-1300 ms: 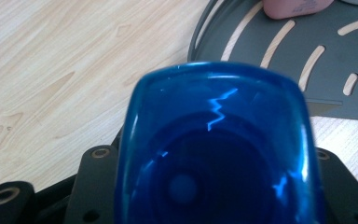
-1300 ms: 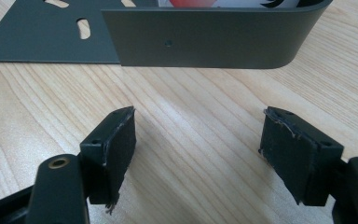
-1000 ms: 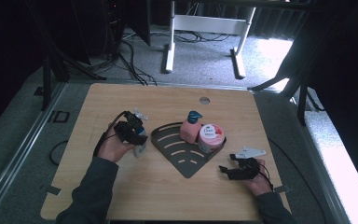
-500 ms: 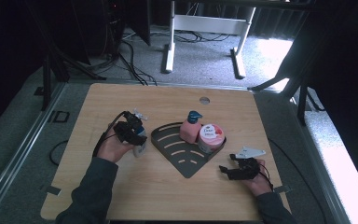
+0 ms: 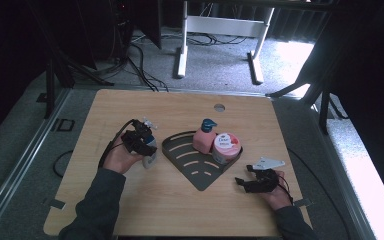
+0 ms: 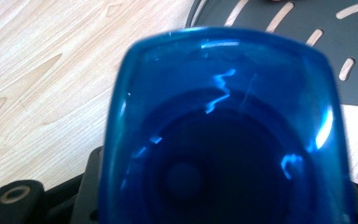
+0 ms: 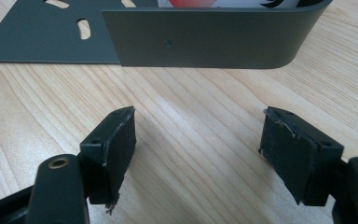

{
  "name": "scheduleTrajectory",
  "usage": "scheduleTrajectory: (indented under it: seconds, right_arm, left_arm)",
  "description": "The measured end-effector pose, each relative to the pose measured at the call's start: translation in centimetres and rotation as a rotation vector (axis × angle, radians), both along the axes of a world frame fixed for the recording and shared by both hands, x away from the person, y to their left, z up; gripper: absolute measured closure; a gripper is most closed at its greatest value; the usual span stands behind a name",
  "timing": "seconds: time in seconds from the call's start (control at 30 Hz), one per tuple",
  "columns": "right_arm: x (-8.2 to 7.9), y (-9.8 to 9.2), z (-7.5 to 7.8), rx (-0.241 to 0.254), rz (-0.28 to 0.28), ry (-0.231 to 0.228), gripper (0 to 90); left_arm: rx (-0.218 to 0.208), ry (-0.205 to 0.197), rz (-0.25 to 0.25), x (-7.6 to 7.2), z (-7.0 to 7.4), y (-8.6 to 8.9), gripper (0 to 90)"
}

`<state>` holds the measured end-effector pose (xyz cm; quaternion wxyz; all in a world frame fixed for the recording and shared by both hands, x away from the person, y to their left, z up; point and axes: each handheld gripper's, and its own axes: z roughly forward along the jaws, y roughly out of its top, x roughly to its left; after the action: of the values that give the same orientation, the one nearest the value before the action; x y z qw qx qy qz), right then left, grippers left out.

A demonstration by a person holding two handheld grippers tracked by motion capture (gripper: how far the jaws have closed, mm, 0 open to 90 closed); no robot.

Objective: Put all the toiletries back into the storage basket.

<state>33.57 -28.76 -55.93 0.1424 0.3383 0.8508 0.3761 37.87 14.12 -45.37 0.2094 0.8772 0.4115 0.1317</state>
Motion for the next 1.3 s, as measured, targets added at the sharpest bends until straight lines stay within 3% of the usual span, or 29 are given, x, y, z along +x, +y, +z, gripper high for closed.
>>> scheduleTrajectory:
  seconds: [0.33, 0.77, 1.3]
  right_arm:
    - [-0.01, 0.01, 0.0, -0.002, 0.0, 0.0, 26.1]
    - [0.0, 0.01, 0.0, -0.001, 0.0, 0.0, 26.1]
    - [0.01, -0.01, 0.0, 0.0, 0.001, 0.0, 26.1]
  left_arm:
    - [0.006, 0.022, 0.0, 0.15, -0.26, 0.01, 52.0]
    - [-0.01, 0.02, -0.014, 0.02, -0.18, -0.02, 54.7]
    - [0.004, 0.018, -0.013, -0.19, 0.0, 0.1, 55.5]
